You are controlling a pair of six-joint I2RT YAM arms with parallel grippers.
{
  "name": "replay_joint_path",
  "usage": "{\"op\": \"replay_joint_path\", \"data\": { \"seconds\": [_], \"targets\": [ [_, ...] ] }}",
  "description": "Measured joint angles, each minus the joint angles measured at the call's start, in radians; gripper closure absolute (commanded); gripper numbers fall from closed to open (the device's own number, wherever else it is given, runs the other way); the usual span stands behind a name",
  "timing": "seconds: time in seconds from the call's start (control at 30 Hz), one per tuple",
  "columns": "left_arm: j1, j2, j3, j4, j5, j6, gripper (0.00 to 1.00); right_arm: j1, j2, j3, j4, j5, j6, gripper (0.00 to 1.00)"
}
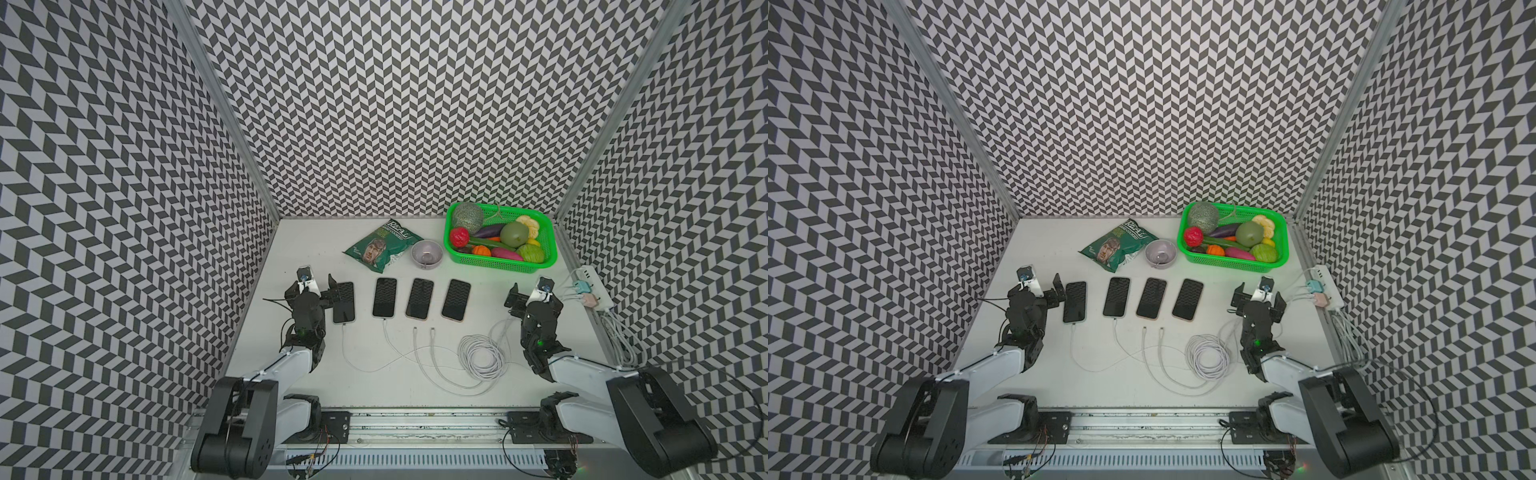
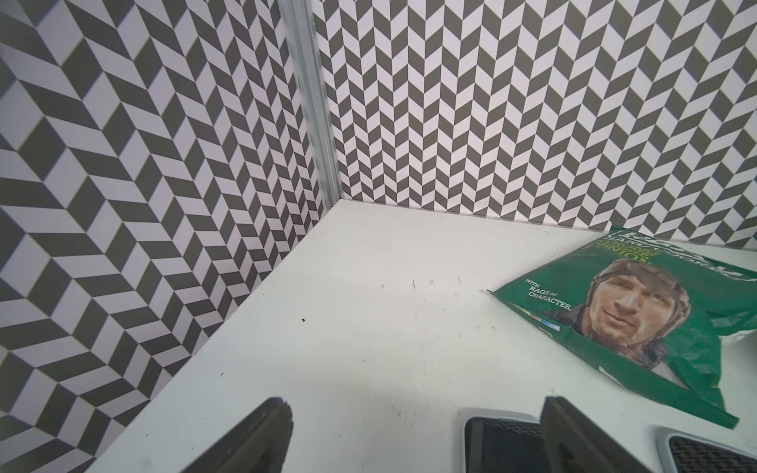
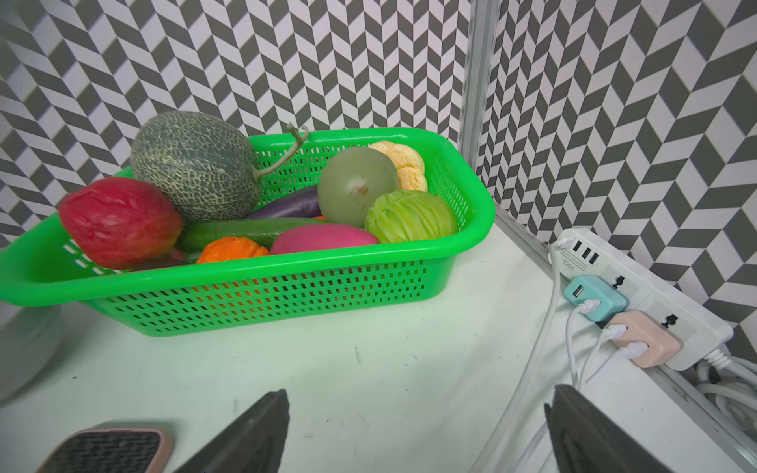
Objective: Unplug the charging cable from the phone
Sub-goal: Reset both arms
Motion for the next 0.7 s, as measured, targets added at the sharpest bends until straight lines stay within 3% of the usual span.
{"op": "replay_joint_path", "data": {
  "seconds": [0.23, 0.37, 0.47, 0.7],
  "targets": [
    [0.021, 0.207, -0.03, 0.23, 0.113, 0.051, 0.0, -0.032, 0.14, 0.096, 0.123, -0.108, -0.063, 0.0],
    [0.034, 0.295, -0.03, 0.34, 0.168, 0.065, 0.0, -0.039, 0.175, 0.068, 0.275, -0.13, -0.114, 0.0],
    [0.053, 0.311, -0.03, 0.363, 0.194, 0.066, 0.0, -0.06, 0.243, -0.012, 0.437, -0.14, -0.129, 0.0],
    [0.07, 0.311, -0.029, 0.395, 0.217, 0.063, 0.0, -0.13, 0.286, 0.011, 0.45, -0.192, -0.107, 0.0]
  ]
}}
